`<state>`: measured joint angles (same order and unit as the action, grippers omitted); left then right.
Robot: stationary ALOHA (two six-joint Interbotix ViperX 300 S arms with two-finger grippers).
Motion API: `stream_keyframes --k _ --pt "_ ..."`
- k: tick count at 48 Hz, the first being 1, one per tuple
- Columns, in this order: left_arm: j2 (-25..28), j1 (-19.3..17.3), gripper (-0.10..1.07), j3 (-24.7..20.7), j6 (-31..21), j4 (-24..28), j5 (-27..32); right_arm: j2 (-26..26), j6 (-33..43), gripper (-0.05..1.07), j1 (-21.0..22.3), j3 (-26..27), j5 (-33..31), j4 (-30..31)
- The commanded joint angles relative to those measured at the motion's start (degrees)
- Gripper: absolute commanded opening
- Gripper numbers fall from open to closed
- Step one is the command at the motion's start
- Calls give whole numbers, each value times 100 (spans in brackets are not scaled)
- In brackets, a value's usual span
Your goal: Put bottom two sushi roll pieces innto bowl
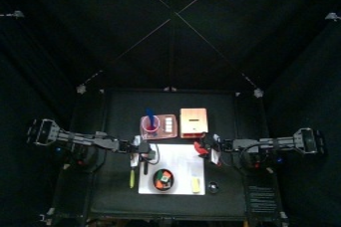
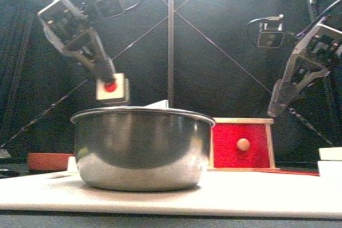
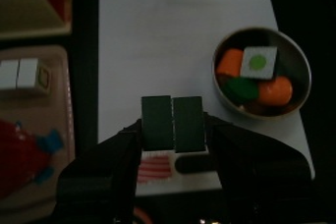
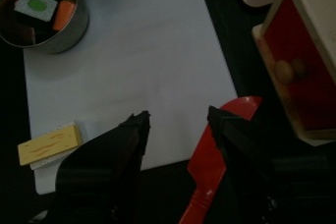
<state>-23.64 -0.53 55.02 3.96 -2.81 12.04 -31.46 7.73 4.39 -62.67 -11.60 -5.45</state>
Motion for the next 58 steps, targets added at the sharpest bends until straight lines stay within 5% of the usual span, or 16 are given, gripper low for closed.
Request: stream_keyframes --k 1,10,39,58 --pt "-360 -202 74 220 -9 -18 -70 -9 0 86 -9 105 18 -9" --pt "-756 -501 74 712 -9 -18 -105 18 0 86 18 123 18 -44" --pt "-563 -562 77 1283 -9 -589 -308 193 9 86 35 290 18 -105" --pt "-563 -686 97 1433 -9 -633 -659 246 18 86 9 343 18 -193"
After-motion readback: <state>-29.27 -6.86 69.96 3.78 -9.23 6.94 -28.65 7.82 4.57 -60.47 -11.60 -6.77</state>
